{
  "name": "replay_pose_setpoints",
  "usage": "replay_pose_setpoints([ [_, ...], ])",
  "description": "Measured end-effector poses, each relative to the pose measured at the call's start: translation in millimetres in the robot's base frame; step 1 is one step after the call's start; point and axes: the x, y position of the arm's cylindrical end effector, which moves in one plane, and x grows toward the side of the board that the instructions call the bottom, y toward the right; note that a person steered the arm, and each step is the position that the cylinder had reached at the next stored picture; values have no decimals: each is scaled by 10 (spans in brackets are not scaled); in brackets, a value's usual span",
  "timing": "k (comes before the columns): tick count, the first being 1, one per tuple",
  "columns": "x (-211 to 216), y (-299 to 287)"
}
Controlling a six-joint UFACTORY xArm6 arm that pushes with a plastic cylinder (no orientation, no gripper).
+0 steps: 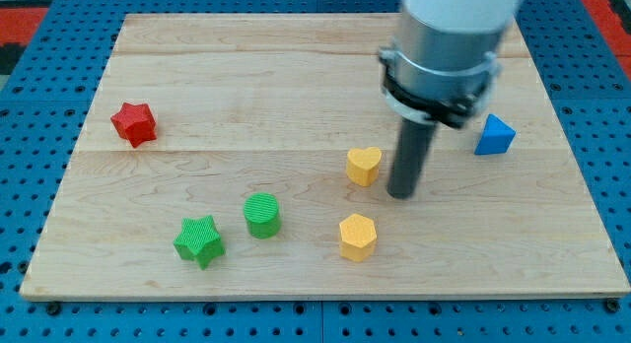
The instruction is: Place the yellow blocks to the right of the red star
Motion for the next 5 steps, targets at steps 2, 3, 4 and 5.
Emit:
replay_pose_setpoints([
  [2, -642, -489],
  [3, -356, -311],
  [4, -158, -323],
  [5, -187, -1067],
])
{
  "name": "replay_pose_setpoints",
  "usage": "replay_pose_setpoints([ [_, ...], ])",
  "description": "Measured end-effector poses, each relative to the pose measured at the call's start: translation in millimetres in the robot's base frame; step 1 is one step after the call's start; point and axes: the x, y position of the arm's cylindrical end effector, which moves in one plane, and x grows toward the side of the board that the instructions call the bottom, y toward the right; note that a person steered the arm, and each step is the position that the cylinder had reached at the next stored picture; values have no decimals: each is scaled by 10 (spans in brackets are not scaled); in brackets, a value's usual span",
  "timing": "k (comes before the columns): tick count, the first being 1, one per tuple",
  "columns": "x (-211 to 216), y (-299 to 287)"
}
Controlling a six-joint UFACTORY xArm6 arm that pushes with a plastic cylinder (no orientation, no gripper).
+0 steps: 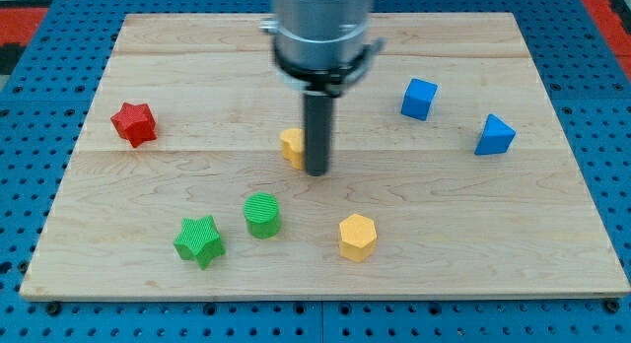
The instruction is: Place the yellow blocks to the right of the red star
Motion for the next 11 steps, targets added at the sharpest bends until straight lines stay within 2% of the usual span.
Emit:
replay_pose_setpoints([
  [1, -242, 5],
  [2, 238, 1025],
  [3, 1083, 1413],
  [4, 1503, 1198],
  [5, 1086, 683],
  [6, 504, 439],
  [7, 542, 521],
  [8, 805, 1060],
  [9, 308, 773],
  [10, -237, -98],
  [11, -79, 421],
])
